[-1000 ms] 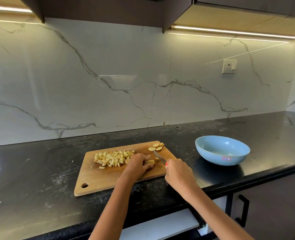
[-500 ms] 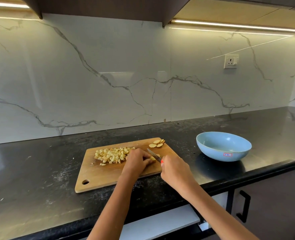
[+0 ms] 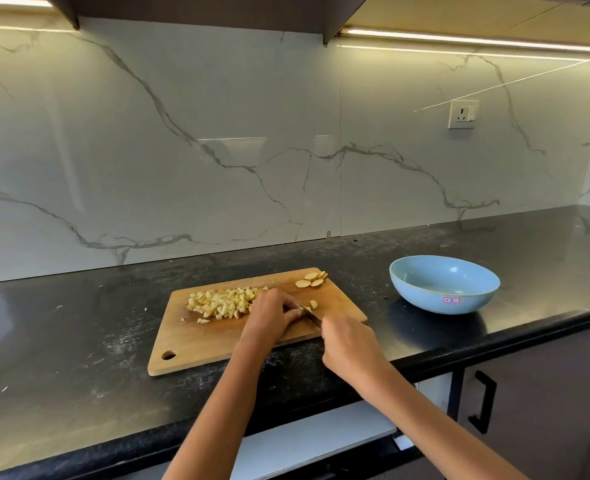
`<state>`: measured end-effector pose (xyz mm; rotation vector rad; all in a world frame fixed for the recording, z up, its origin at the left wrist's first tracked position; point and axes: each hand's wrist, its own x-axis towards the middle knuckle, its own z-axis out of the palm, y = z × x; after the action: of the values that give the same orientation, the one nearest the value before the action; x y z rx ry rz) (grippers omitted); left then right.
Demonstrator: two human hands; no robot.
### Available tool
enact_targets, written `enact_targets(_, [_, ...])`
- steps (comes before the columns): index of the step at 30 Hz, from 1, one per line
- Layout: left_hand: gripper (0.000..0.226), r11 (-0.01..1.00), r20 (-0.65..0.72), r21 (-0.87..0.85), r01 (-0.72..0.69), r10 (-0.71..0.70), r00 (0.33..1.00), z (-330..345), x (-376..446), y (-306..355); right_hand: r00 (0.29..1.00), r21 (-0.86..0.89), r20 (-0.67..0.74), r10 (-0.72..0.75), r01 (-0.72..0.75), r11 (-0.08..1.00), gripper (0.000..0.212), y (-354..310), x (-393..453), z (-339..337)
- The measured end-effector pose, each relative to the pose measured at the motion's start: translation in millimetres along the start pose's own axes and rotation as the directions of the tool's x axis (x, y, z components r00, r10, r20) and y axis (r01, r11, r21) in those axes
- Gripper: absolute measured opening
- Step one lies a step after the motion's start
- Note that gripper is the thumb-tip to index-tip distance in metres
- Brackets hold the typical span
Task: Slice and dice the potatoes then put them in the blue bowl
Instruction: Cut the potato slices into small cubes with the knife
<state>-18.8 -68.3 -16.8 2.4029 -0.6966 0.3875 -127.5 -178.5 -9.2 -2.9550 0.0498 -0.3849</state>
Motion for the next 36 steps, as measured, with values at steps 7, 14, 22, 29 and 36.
enact_targets(7, [0.019, 1.000, -0.006, 0.001, -0.008, 0.008, 1.000, -0.3, -3.6, 0.6, 0.996, 0.027, -0.025, 0.082, -0.081, 0.996, 0.019, 5.9, 9.6, 2.0])
enact_targets(14, [0.022, 1.000, -0.058, -0.013, -0.014, 0.013, 0.998, -0.6, -2.0, -4.3, 0.990, 0.102, -0.077, 0.114, -0.106, 0.989, 0.016, 14.8, 17.1, -3.3])
enact_targets(22, [0.017, 0.999, -0.105, 0.021, -0.037, 0.039, 0.994, 1.5, -3.2, -4.9, 0.990, 0.160, -0.092, 0.107, -0.091, 0.983, 0.016, 13.4, 20.4, -1.2])
enact_targets(29, [0.011, 1.000, -0.121, 0.005, -0.023, 0.024, 0.992, 1.8, -5.1, 0.0, 0.993, 0.167, -0.080, 0.089, -0.075, 0.983, 0.015, 13.5, 16.9, 0.6])
enact_targets(36, [0.014, 0.999, -0.108, -0.035, 0.017, -0.021, 0.994, 1.1, -4.4, -4.6, 0.998, 0.136, -0.053, 0.032, -0.025, 0.990, 0.016, 13.4, 16.5, -2.7])
